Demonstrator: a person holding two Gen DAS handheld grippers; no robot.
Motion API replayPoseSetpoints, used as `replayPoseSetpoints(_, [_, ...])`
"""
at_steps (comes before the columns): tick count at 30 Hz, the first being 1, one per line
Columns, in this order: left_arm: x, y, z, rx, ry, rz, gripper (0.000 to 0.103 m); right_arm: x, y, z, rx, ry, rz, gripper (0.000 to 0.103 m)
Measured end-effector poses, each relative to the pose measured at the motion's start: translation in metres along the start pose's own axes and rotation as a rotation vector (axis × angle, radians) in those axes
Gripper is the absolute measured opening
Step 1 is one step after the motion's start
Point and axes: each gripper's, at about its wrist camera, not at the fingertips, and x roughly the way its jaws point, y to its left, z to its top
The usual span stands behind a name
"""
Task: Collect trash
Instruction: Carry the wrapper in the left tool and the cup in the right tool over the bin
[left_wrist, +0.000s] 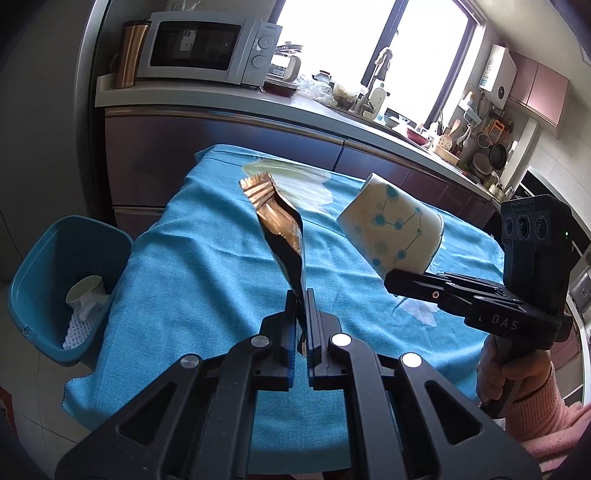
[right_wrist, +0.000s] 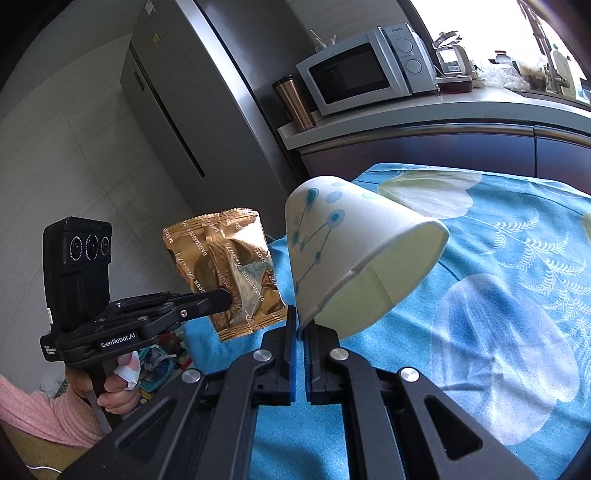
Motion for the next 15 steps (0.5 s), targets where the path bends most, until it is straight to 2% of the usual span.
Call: replayPoseSetpoints(15, [-0.024,0.021,-0.006,-0.049,-0.040,0.046,0.005,0.026,0.023,0.010,-0.032,0.028,0.041,0.002])
